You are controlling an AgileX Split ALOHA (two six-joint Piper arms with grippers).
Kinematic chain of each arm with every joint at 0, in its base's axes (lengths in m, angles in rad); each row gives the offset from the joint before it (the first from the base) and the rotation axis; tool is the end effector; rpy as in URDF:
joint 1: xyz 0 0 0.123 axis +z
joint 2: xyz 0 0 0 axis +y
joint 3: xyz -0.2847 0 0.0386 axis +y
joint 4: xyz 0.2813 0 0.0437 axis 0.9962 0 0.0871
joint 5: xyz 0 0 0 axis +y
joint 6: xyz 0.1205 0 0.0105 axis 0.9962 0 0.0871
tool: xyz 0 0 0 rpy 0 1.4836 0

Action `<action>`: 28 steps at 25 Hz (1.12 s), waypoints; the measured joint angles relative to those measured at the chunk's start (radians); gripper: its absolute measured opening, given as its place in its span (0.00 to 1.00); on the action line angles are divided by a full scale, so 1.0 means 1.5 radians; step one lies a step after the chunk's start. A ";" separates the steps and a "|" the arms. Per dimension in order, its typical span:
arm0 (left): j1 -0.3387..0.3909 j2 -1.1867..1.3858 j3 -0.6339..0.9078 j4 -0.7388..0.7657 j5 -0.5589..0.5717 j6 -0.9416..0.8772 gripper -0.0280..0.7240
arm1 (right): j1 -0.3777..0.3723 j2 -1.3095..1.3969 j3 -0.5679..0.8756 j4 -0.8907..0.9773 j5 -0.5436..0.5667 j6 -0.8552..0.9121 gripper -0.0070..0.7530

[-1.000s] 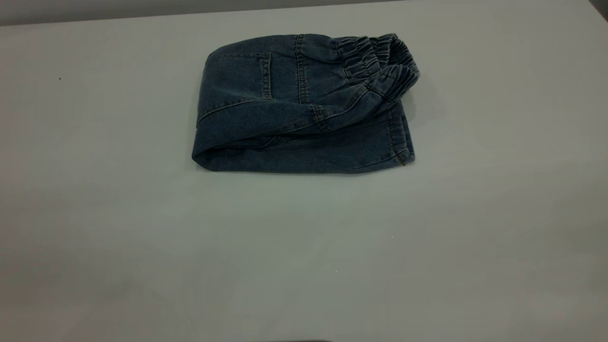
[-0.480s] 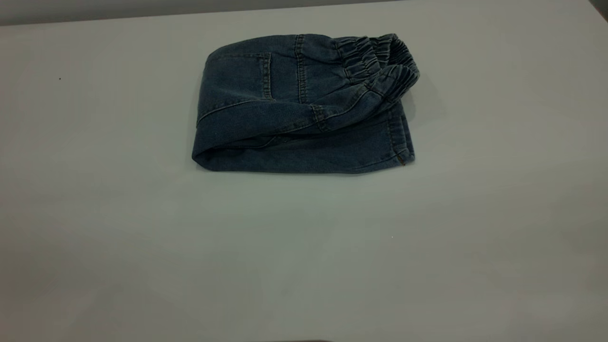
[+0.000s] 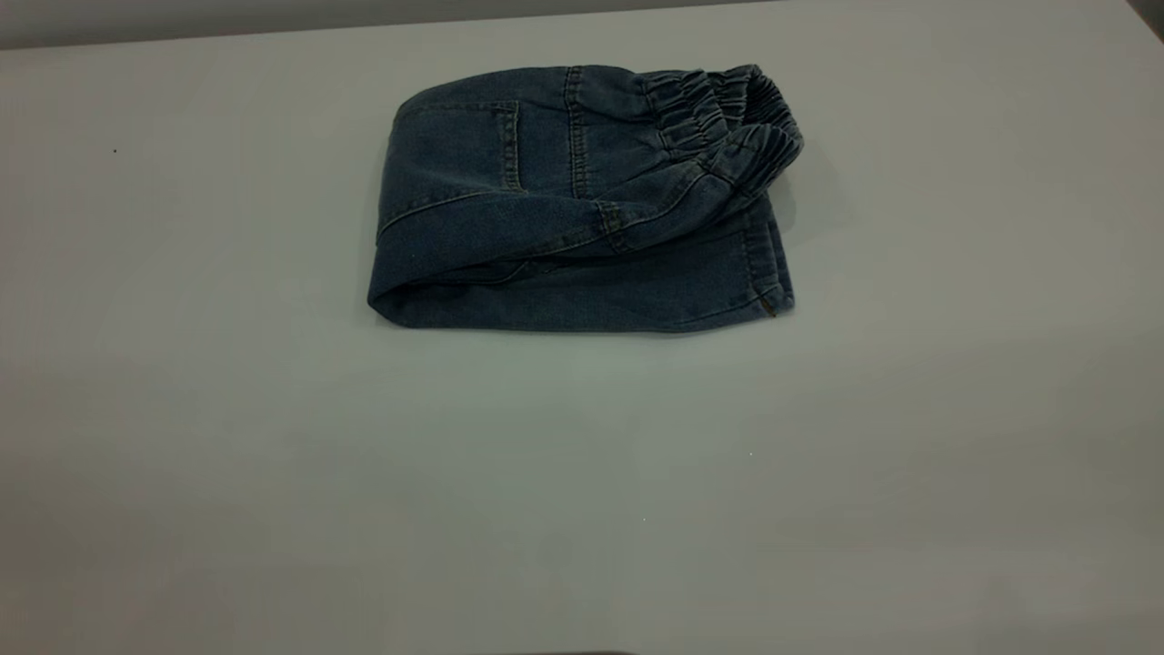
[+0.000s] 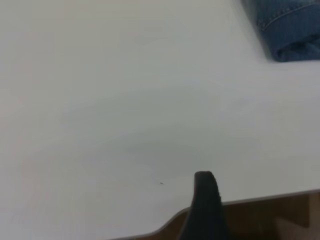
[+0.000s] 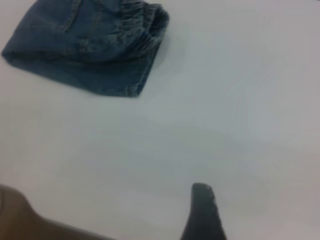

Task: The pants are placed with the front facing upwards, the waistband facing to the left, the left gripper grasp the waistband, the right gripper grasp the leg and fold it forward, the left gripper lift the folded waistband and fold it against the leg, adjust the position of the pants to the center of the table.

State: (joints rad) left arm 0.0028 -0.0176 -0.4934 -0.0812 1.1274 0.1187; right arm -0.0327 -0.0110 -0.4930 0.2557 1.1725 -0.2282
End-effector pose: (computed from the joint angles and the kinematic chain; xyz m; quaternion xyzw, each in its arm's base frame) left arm 0.0429 -0.0087 0.2715 0.0533 0.8651 -0.0102 0.4987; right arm 0.0401 0.0269 0.2691 -0.0974 0.8675 0.0646 0.4834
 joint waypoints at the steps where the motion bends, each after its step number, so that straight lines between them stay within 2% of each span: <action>1: 0.000 -0.001 0.000 0.000 0.003 0.000 0.70 | -0.006 0.000 0.000 0.000 0.000 0.000 0.59; 19: 0.000 -0.001 0.000 0.000 0.005 0.000 0.70 | -0.013 0.000 0.000 -0.016 -0.004 -0.002 0.59; 28: 0.000 -0.001 0.000 0.000 0.005 0.000 0.70 | -0.013 0.000 0.012 -0.116 -0.020 0.134 0.59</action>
State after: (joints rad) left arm 0.0028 -0.0185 -0.4934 -0.0812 1.1347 0.1187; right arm -0.0524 -0.0110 -0.4751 0.0815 1.1429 -0.0271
